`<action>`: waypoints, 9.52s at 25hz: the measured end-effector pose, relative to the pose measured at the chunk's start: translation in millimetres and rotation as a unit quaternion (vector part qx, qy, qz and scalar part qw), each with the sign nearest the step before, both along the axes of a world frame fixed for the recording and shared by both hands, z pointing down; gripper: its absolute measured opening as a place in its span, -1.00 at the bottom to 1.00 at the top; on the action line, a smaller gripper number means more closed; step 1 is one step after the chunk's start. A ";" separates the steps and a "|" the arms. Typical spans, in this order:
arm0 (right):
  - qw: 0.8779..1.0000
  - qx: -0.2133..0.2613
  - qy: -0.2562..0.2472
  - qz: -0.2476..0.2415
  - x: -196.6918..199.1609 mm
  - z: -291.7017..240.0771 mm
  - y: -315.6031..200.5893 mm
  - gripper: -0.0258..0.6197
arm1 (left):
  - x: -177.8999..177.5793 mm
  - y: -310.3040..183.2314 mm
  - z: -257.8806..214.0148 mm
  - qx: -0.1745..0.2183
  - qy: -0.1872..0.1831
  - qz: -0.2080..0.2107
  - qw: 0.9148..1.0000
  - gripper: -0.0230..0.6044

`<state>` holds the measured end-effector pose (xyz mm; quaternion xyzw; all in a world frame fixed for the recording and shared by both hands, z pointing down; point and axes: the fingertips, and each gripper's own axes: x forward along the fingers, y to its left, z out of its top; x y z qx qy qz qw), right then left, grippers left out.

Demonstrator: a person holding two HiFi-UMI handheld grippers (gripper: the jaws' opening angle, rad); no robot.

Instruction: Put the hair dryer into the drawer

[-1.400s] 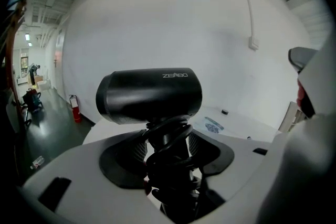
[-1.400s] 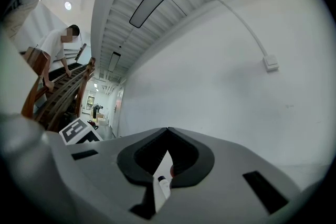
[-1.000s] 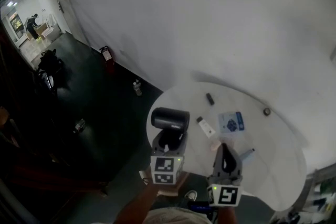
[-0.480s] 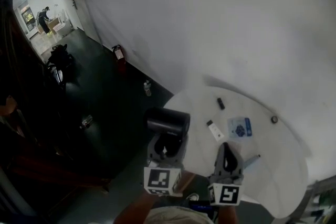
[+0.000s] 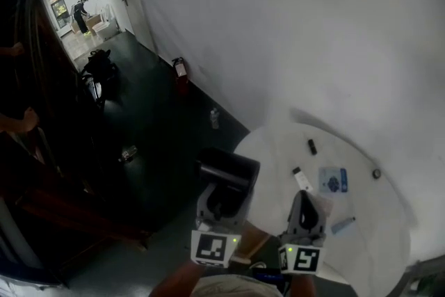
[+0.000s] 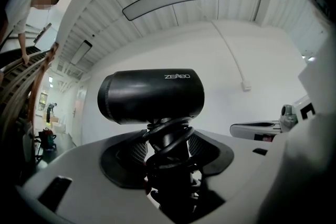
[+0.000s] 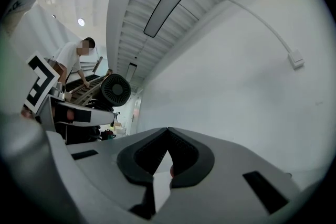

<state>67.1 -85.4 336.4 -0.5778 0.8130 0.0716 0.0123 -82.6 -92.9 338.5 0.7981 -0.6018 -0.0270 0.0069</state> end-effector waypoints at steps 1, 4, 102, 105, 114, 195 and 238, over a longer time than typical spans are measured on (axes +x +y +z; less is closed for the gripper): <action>1.000 0.001 0.001 -0.005 -4.6 0.5 0.4 -0.91 | -4.4 2.5 2.1 -0.003 0.000 -0.003 1.000 -0.12; 1.000 0.006 0.010 -0.018 -17.4 2.0 2.4 -0.91 | -17.0 10.3 7.4 -0.006 -0.004 -0.015 1.000 -0.12; 0.994 -0.104 0.024 0.029 2.0 76.4 22.3 -0.91 | 47.0 77.5 421.7 -0.537 -0.231 0.189 0.789 -0.13; 0.993 -0.111 0.027 0.032 4.5 81.1 21.0 -0.91 | 51.3 67.0 425.5 -0.529 -0.226 0.188 0.796 -0.13; 0.990 -0.131 0.029 0.033 8.8 98.3 18.5 -0.91 | 67.3 45.1 426.0 -0.510 -0.215 0.194 0.810 -0.13; 0.991 -0.130 0.014 0.016 -4.0 101.2 26.8 -0.91 | 61.8 66.4 411.5 -0.493 -0.185 0.202 0.826 -0.12; 0.995 -0.033 0.005 0.098 62.8 12.2 17.7 -0.91 | 90.5 -21.0 30.7 -0.032 0.001 0.138 0.990 -0.57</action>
